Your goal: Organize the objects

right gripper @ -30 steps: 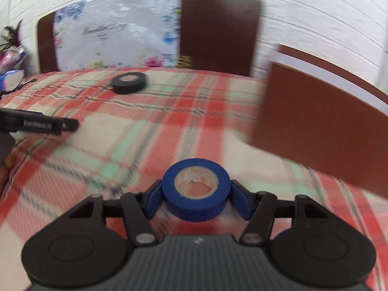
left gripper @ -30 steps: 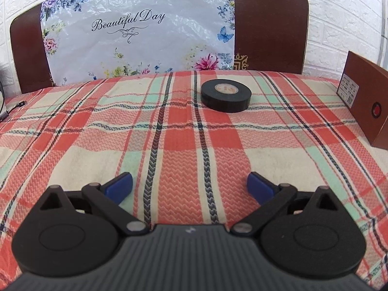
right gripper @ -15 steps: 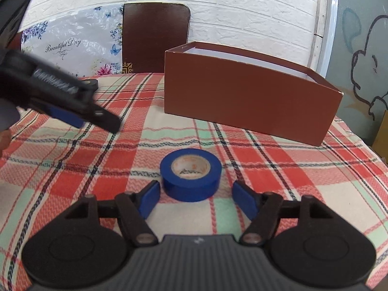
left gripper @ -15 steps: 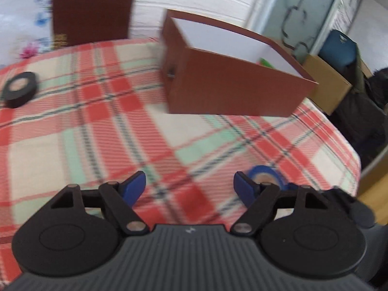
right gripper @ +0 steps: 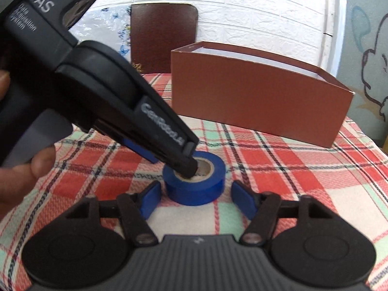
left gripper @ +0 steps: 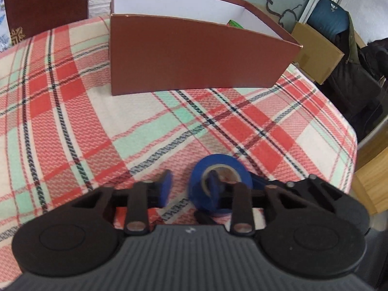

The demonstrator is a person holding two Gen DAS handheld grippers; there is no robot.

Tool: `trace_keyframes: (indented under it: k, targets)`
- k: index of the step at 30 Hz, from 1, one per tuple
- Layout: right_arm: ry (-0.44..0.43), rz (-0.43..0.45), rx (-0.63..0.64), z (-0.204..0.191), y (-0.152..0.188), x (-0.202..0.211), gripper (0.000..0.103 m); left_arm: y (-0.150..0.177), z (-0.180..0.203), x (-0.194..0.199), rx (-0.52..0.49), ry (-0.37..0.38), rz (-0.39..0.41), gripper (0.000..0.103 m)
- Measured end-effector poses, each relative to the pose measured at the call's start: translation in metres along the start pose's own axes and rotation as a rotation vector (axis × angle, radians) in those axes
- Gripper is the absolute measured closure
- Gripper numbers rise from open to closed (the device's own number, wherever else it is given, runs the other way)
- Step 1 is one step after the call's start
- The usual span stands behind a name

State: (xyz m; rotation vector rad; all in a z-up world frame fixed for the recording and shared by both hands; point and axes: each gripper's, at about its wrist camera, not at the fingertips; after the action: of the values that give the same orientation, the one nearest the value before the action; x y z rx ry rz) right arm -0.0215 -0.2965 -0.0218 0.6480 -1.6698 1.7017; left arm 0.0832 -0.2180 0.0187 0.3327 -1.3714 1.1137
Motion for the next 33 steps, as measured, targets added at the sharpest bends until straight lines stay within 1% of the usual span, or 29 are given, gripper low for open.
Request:
trace_keyframes:
  k: [1, 3, 5, 8, 11, 13, 16, 18, 19, 20, 21, 22, 23, 25, 28, 30, 31, 33]
  targets:
    - [0.002, 0.006, -0.001, -0.001, 0.000, 0.001, 0.047, -0.002, 0.001, 0.001, 0.004, 0.008, -0.004, 0.083]
    - [0.005, 0.027, -0.008, -0.002, -0.001, 0.004, 0.047, -0.004, 0.006, 0.007, -0.014, -0.010, 0.011, 0.083]
    - [0.019, 0.074, -0.017, -0.001, -0.003, 0.010, 0.047, -0.009, 0.014, 0.019, -0.047, -0.021, 0.050, 0.083]
    - [0.050, 0.166, -0.035, 0.006, -0.014, 0.021, 0.047, -0.026, 0.025, 0.040, -0.089, -0.034, 0.125, 0.083]
    - [0.085, 0.261, -0.056, 0.015, -0.035, 0.027, 0.047, -0.050, 0.035, 0.056, -0.123, -0.057, 0.202, 0.083]
    - [0.105, 0.306, -0.063, 0.022, -0.053, 0.026, 0.047, -0.068, 0.039, 0.062, -0.131, -0.080, 0.242, 0.083]
    - [0.119, 0.350, -0.083, 0.033, -0.080, 0.016, 0.047, -0.095, 0.038, 0.064, -0.123, -0.103, 0.288, 0.082]
    - [0.117, 0.367, -0.102, 0.039, -0.100, 0.005, 0.047, -0.114, 0.034, 0.060, -0.114, -0.133, 0.316, 0.082]
    - [0.118, 0.364, -0.107, 0.041, -0.111, -0.005, 0.047, -0.122, 0.032, 0.056, -0.109, -0.159, 0.333, 0.076]
    - [0.121, 0.350, -0.102, 0.042, -0.122, -0.017, 0.046, -0.129, 0.030, 0.050, -0.100, -0.194, 0.347, 0.065]
    - [0.130, 0.320, -0.088, 0.042, -0.131, -0.031, 0.046, -0.133, 0.027, 0.045, -0.087, -0.240, 0.353, 0.060]
    - [0.148, 0.293, -0.079, 0.042, -0.137, -0.043, 0.046, -0.136, 0.025, 0.041, -0.075, -0.277, 0.349, 0.059]
    - [0.162, 0.307, -0.087, 0.041, -0.137, -0.048, 0.045, -0.136, 0.021, 0.040, -0.066, -0.284, 0.339, 0.059]
    - [0.161, 0.325, -0.100, 0.041, -0.132, -0.044, 0.043, -0.129, 0.015, 0.044, -0.070, -0.247, 0.338, 0.059]
    - [0.157, 0.374, -0.126, 0.039, -0.110, -0.031, 0.039, -0.112, 0.012, 0.049, -0.086, -0.271, 0.359, 0.054]
    - [0.154, 0.395, -0.155, 0.036, -0.096, -0.021, 0.037, -0.099, 0.012, 0.051, -0.081, -0.258, 0.359, 0.051]
    - [0.149, 0.385, -0.164, 0.034, -0.089, -0.019, 0.033, -0.094, 0.013, 0.051, -0.080, -0.253, 0.356, 0.050]
    - [0.135, 0.361, -0.189, 0.029, -0.074, -0.015, 0.033, -0.084, 0.016, 0.053, -0.087, -0.255, 0.353, 0.050]
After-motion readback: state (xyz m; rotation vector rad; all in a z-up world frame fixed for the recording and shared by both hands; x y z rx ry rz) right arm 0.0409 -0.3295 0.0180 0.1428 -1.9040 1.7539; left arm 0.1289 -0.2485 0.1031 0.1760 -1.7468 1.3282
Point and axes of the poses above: each gripper's, at about its wrist camera, not at the fingertips, and x roughly against the way its jaws point, z to its right, y to its underside, and after that the axes turned 14 degrees about -z, right-handed
